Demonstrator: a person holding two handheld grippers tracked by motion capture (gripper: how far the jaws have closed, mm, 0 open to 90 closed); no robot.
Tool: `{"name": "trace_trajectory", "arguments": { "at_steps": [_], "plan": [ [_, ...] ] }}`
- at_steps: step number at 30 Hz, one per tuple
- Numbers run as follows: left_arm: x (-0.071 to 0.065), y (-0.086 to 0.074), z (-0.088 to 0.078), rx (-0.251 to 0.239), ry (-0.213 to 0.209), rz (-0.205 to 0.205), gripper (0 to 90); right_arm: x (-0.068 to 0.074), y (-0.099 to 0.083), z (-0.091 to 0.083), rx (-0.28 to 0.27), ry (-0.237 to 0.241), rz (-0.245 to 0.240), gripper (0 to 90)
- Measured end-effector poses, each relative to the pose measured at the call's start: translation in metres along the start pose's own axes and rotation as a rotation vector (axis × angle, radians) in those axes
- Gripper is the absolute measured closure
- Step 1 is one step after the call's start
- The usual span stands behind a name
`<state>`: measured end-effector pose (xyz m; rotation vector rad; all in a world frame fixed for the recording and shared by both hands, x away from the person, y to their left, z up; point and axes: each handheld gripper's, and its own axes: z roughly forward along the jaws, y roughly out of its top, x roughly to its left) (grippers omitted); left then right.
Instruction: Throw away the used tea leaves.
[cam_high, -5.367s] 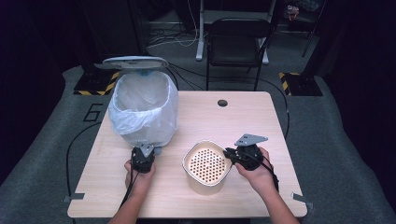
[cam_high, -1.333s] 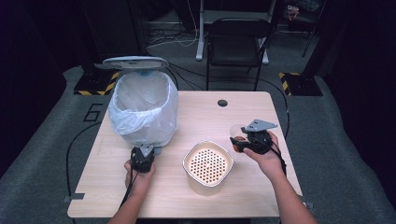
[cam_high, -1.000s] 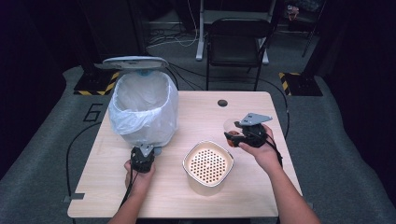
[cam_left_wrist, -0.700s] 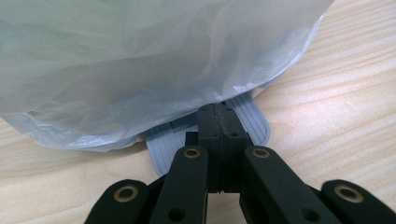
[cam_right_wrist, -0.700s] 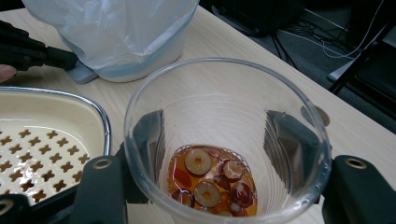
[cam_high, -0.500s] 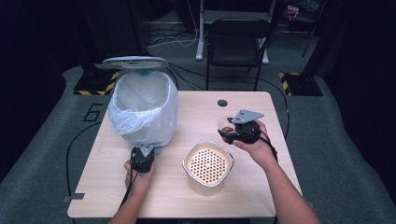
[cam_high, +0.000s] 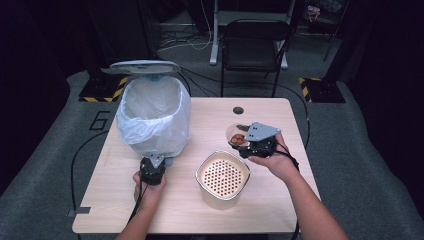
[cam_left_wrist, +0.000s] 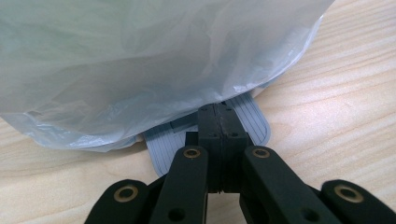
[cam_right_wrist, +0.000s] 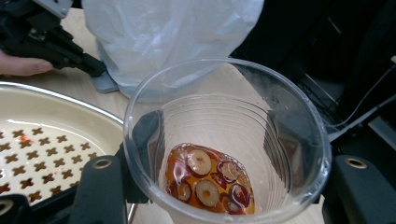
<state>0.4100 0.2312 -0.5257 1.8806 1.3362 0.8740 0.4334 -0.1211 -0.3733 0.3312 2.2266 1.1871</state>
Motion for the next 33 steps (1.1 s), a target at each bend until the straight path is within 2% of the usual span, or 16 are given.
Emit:
{"name": "trace_trajectory", "arguments": {
  "at_steps": [6,10,15,22,31,33],
  "plan": [
    [0.000,0.000,0.000,0.000,0.000,0.000,90.0,0.006,0.003,-0.003,-0.010,-0.001,-0.083,38.6],
    [0.000,0.000,0.000,0.000,-0.001,0.000,90.0,0.010,0.004,-0.005,-0.029,0.005,-0.116,38.7],
    [0.000,0.000,0.000,0.000,-0.001,0.000,90.0,0.016,0.006,-0.007,-0.041,0.002,-0.181,39.1],
    [0.000,0.000,0.000,0.001,-0.002,0.000,90.0,0.024,0.007,-0.010,-0.027,-0.024,-0.260,39.8],
    [0.000,0.000,0.000,0.000,-0.001,0.000,90.0,0.039,0.011,-0.013,0.014,-0.048,-0.396,41.6],
    [0.000,0.000,0.000,0.000,-0.001,0.000,90.0,0.043,0.012,-0.014,0.023,-0.061,-0.439,41.9]
  ]
}}
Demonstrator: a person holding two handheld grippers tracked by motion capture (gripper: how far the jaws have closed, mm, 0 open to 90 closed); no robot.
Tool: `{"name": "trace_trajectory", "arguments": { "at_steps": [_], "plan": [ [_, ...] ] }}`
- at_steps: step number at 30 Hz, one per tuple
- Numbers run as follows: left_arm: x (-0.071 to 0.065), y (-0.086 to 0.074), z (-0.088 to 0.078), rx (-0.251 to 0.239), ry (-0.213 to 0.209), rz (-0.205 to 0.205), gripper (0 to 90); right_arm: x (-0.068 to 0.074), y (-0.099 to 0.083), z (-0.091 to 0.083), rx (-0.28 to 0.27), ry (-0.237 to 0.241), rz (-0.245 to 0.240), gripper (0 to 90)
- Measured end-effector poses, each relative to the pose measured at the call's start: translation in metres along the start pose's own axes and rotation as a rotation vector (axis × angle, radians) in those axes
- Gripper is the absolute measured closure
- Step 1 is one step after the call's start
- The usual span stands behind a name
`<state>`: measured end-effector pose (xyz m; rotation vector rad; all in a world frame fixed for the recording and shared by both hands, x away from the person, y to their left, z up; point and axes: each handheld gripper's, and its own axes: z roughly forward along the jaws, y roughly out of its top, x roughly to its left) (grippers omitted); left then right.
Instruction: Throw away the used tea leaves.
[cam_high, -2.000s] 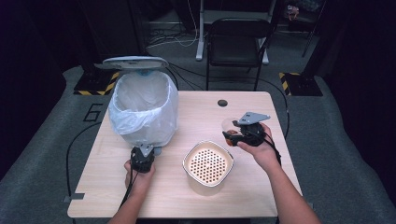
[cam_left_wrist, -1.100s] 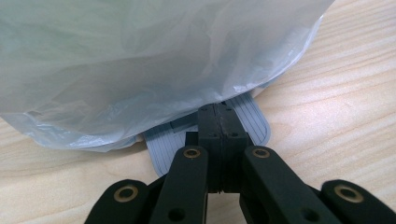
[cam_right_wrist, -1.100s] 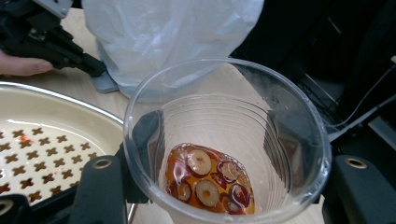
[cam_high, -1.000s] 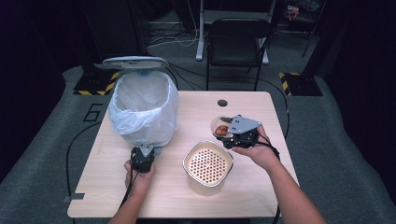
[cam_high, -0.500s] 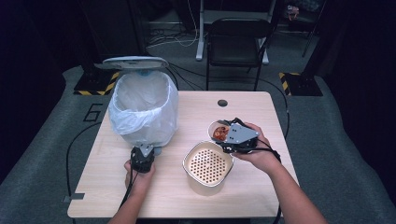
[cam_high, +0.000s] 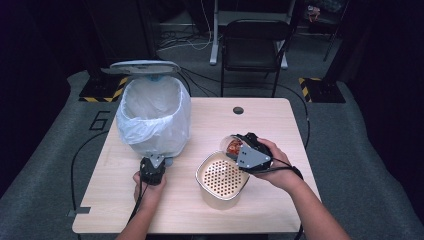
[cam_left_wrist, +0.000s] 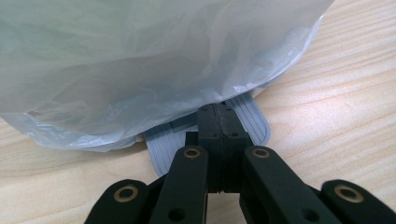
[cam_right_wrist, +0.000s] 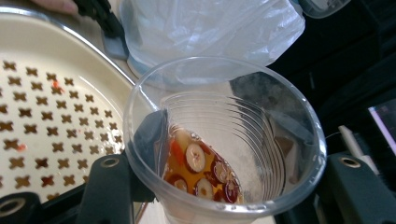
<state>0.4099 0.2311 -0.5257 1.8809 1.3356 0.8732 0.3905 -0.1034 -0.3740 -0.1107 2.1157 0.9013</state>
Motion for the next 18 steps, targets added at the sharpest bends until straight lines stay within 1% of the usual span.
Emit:
{"name": "trace_trajectory", "arguments": {
  "at_steps": [2,3,4,7,11,14,15,16,17,18],
  "plan": [
    [0.000,0.000,0.000,0.000,-0.001,0.000,90.0,0.002,0.002,-0.001,0.005,-0.012,-0.021,42.2],
    [0.000,0.000,0.000,0.001,0.000,0.000,89.9,0.004,0.003,-0.001,0.015,-0.018,-0.041,42.4],
    [0.000,0.000,0.000,0.000,0.000,0.000,90.0,0.004,0.005,-0.001,0.022,-0.028,-0.074,42.6],
    [0.000,0.000,0.000,0.000,-0.001,-0.001,90.0,0.009,0.008,-0.001,0.052,-0.040,-0.143,43.2],
    [0.000,0.000,0.000,0.002,-0.001,0.000,90.0,0.016,0.011,0.001,0.073,-0.055,-0.204,43.7],
    [0.000,0.000,0.000,0.001,-0.001,0.001,90.0,0.021,0.013,0.003,0.104,-0.073,-0.291,43.8],
    [0.002,0.000,0.000,0.003,0.008,0.022,89.9,0.024,0.014,0.003,0.107,-0.079,-0.306,43.8],
    [0.002,0.001,-0.001,0.002,0.014,0.032,90.0,0.026,0.015,0.004,0.111,-0.083,-0.324,43.8],
    [0.002,0.000,0.000,-0.006,0.013,0.020,90.0,0.028,0.015,0.004,0.121,-0.098,-0.356,43.8],
    [0.002,0.001,0.000,-0.005,0.017,0.028,90.0,0.030,0.016,0.005,0.138,-0.109,-0.393,43.8]
  ]
}}
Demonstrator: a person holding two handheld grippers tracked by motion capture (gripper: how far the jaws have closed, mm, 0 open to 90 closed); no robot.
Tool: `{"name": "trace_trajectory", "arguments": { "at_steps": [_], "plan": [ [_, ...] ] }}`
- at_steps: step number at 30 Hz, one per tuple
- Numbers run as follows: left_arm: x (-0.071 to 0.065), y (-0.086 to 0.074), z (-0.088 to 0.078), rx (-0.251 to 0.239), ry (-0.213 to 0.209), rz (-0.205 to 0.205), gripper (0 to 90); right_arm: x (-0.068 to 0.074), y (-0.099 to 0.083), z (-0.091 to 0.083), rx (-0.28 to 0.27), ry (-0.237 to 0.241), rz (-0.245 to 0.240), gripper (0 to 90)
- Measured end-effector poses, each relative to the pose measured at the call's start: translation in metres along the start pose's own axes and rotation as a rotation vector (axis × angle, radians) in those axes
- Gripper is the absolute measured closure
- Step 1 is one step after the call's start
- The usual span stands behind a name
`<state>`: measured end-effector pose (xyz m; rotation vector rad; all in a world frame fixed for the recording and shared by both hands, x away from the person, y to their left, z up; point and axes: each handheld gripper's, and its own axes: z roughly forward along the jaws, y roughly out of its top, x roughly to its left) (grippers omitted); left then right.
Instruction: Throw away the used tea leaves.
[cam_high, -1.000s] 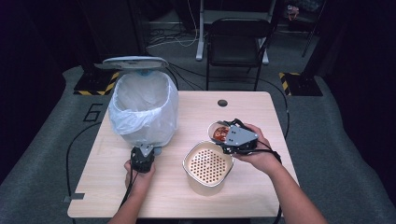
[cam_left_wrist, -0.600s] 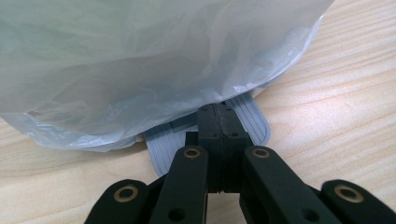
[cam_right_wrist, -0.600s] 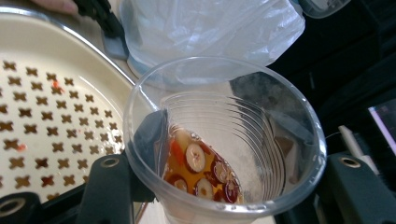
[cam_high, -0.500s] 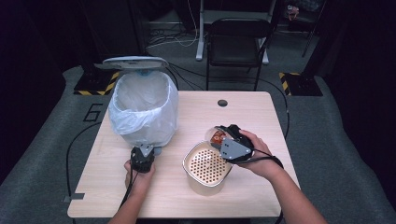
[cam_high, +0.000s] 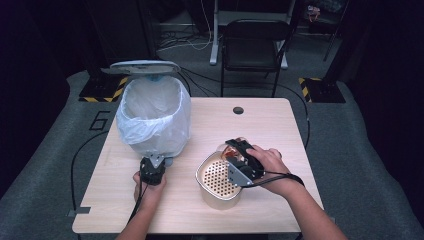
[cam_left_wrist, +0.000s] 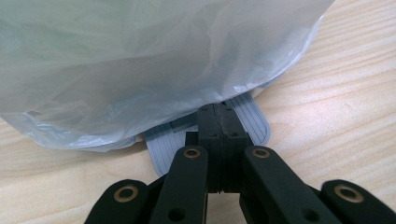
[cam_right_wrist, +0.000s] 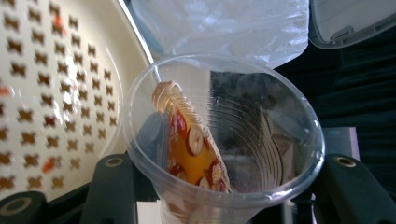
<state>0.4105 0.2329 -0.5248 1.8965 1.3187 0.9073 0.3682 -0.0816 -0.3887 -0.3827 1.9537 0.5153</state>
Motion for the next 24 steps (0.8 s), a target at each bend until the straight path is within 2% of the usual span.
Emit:
{"name": "trace_trajectory", "arguments": {
  "at_steps": [4,9,10,11,13,14,16,19,20,21,22,23,24],
  "plan": [
    [0.000,0.000,0.000,0.002,-0.001,-0.002,90.0,0.008,0.007,0.002,0.047,-0.009,-0.136,43.8],
    [0.000,0.000,-0.001,0.010,-0.006,0.000,90.0,0.014,0.012,0.006,0.098,-0.005,-0.265,43.7],
    [-0.002,0.000,0.000,-0.001,-0.014,-0.028,90.0,0.015,0.013,0.006,0.105,-0.012,-0.292,43.8],
    [-0.001,0.000,0.000,0.001,-0.014,-0.024,90.0,0.017,0.014,0.006,0.112,-0.032,-0.323,43.8],
    [-0.002,-0.001,0.001,-0.001,-0.017,-0.034,90.0,0.020,0.016,0.007,0.139,-0.042,-0.419,43.9],
    [-0.003,-0.001,0.001,-0.010,-0.014,-0.041,90.0,0.019,0.018,0.005,0.158,-0.064,-0.476,43.9],
    [-0.002,-0.001,0.000,0.006,-0.018,-0.029,90.0,0.020,0.019,0.006,0.176,-0.068,-0.559,44.0],
    [-0.002,-0.001,0.000,0.005,-0.018,-0.029,90.0,0.024,0.022,0.005,0.193,-0.095,-0.674,44.0],
    [-0.002,-0.001,0.000,0.007,-0.018,-0.028,90.0,0.026,0.022,0.005,0.190,-0.115,-0.699,43.9],
    [-0.002,-0.001,0.000,0.006,-0.018,-0.028,90.0,0.030,0.020,0.005,0.213,-0.102,-0.691,43.8],
    [-0.002,-0.001,0.000,0.007,-0.018,-0.028,90.0,0.033,0.019,0.005,0.216,-0.111,-0.678,43.8],
    [-0.002,-0.001,0.000,0.007,-0.018,-0.028,90.0,0.033,0.020,0.004,0.214,-0.116,-0.690,43.7],
    [-0.002,-0.001,0.000,0.006,-0.018,-0.028,90.0,0.036,0.019,0.006,0.179,-0.128,-0.645,43.7]
  ]
}}
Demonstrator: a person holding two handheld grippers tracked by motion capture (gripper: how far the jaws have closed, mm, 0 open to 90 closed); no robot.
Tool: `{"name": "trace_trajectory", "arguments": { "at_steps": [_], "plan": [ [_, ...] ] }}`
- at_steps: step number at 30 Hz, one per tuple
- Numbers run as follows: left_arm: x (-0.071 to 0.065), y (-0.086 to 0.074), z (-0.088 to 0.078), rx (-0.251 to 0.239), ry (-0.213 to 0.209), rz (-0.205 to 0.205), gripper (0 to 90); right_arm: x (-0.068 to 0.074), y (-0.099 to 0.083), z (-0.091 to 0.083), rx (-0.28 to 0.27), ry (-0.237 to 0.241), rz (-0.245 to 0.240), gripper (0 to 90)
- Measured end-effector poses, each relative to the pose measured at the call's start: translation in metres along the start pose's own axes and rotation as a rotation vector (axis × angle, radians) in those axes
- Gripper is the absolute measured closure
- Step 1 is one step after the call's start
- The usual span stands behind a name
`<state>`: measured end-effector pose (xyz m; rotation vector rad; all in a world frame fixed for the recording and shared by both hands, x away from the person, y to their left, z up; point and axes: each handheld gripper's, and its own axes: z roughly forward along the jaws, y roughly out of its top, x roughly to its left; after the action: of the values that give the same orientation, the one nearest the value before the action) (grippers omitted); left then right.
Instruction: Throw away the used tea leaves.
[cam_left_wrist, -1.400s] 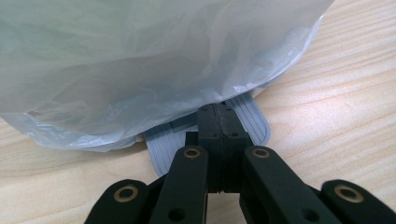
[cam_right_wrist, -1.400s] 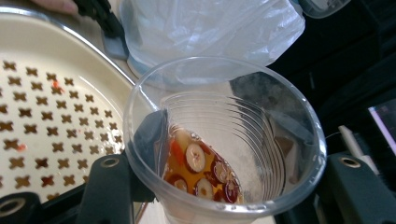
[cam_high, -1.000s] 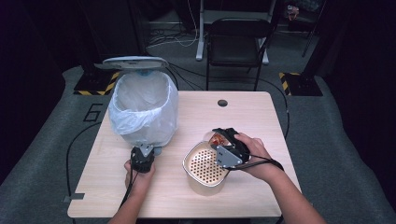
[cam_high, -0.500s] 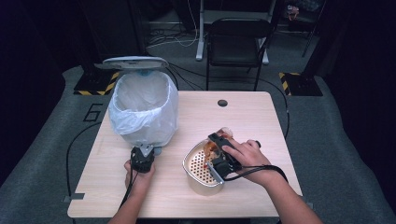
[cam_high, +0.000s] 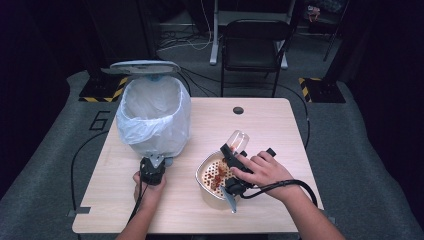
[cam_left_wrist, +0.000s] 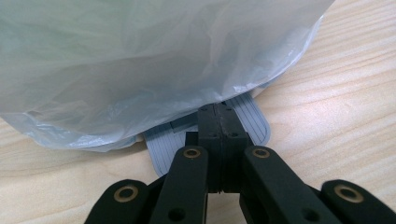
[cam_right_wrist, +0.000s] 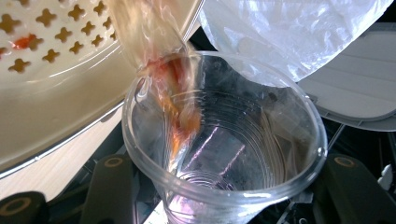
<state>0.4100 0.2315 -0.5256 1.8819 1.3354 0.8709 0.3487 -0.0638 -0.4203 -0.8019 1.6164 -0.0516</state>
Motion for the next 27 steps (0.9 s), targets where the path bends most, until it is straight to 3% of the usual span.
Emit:
{"name": "trace_trajectory", "arguments": {
  "at_steps": [1,6,8,11,13,14,20,21,22,27],
  "plan": [
    [0.000,0.000,0.000,-0.001,0.001,0.000,90.0,-0.003,-0.001,-0.002,0.027,0.005,-0.061,43.6],
    [0.000,0.000,0.000,-0.001,0.001,-0.001,90.0,-0.006,-0.001,-0.004,0.020,-0.002,-0.059,43.6],
    [0.000,0.000,0.000,0.001,0.000,0.000,90.0,-0.002,0.001,-0.002,-0.023,-0.040,0.039,43.6],
    [0.000,0.000,0.000,0.000,0.001,0.000,90.0,-0.008,-0.001,-0.005,0.013,-0.016,-0.048,43.6],
    [0.000,0.000,0.000,-0.001,0.001,0.000,90.0,-0.008,0.000,-0.005,0.010,-0.011,-0.053,43.6],
    [0.000,0.000,0.000,-0.001,0.001,0.000,90.0,-0.013,-0.002,-0.005,0.002,0.005,-0.141,43.6],
    [0.000,0.000,0.000,0.000,0.000,0.000,90.0,-0.013,-0.002,-0.005,-0.001,-0.004,-0.128,43.5],
    [0.000,0.000,0.000,0.001,0.000,0.000,90.0,-0.009,-0.001,-0.004,-0.019,0.001,-0.080,43.5],
    [0.000,0.000,0.000,0.000,0.000,0.000,90.0,-0.013,-0.001,-0.005,-0.004,-0.001,-0.128,43.5],
    [0.000,0.000,0.000,0.000,0.001,0.000,90.0,-0.014,-0.002,-0.006,-0.008,0.005,-0.129,43.5]
  ]
}}
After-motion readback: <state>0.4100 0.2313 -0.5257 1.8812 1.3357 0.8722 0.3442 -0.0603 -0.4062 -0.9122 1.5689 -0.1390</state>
